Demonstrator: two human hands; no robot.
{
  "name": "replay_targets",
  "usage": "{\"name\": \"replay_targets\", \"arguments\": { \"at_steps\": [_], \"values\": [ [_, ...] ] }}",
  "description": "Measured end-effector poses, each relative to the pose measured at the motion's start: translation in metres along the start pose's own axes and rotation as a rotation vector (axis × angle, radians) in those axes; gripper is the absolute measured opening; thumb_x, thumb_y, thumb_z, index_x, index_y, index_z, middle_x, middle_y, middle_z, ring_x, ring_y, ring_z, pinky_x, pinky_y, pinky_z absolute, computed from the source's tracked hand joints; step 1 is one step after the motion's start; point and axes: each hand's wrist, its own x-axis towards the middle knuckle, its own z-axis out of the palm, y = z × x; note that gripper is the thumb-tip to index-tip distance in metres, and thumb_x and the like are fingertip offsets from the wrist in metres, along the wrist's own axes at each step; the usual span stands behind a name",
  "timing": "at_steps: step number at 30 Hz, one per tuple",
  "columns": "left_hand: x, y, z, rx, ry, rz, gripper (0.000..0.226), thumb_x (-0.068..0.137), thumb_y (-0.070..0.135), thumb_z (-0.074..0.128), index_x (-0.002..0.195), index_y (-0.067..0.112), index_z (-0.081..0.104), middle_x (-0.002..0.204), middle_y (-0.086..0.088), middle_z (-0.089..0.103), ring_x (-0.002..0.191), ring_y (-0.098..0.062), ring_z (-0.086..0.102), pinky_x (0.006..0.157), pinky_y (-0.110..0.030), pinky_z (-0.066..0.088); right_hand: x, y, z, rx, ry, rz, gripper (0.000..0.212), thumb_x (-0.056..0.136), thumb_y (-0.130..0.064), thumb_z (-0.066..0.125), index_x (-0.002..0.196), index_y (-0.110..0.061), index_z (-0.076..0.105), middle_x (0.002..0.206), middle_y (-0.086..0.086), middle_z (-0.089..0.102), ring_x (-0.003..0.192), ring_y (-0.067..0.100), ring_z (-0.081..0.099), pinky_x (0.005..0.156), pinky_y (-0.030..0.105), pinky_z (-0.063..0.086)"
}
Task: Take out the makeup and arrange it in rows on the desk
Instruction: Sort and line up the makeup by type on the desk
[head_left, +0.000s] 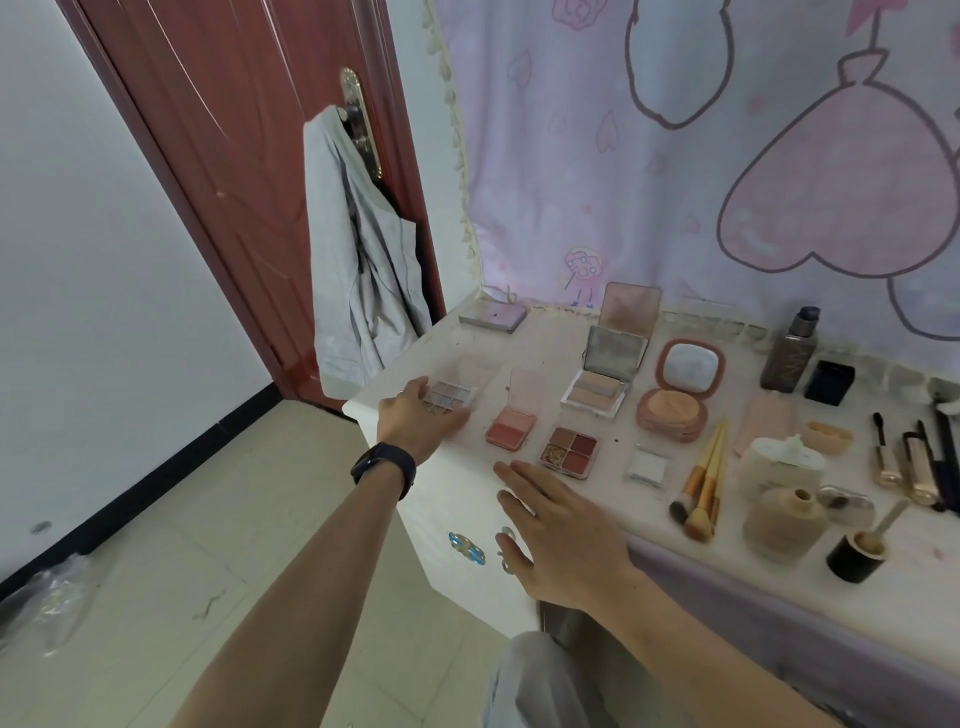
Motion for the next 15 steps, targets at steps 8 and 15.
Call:
{"name": "replay_targets", "arguments": {
  "at_steps": [8, 15],
  "values": [
    [0.014, 0.016, -0.007, 0.165, -0.027, 0.102, 0.059, 0.09, 0.051, 0.061, 0.141, 0.022, 0.051, 0.144, -0.009, 0.044, 0.135, -0.028, 0.033, 0.107, -0.041, 0.036, 0.016, -0.002, -0.045, 0.4, -0.011, 0.148, 0.045, 0.098, -0.045, 0.041, 0.136, -0.029, 0.059, 0.143, -0.014, 0.056, 0.134, 0.008, 0.049, 0.11, 0.03, 0.044],
    [0.076, 0.063, -0.017, 0.375, -0.108, 0.173, 0.062, 0.09, 0.049, 0.061, 0.145, 0.023, 0.045, 0.149, -0.013, 0.038, 0.138, -0.034, 0.032, 0.113, -0.044, 0.033, 0.118, 0.05, -0.108, 0.516, 0.186, 0.368, 0.033, 0.099, -0.026, 0.048, 0.126, -0.022, 0.066, 0.12, -0.002, 0.069, 0.111, 0.019, 0.06, 0.095, 0.035, 0.047]
  ]
}}
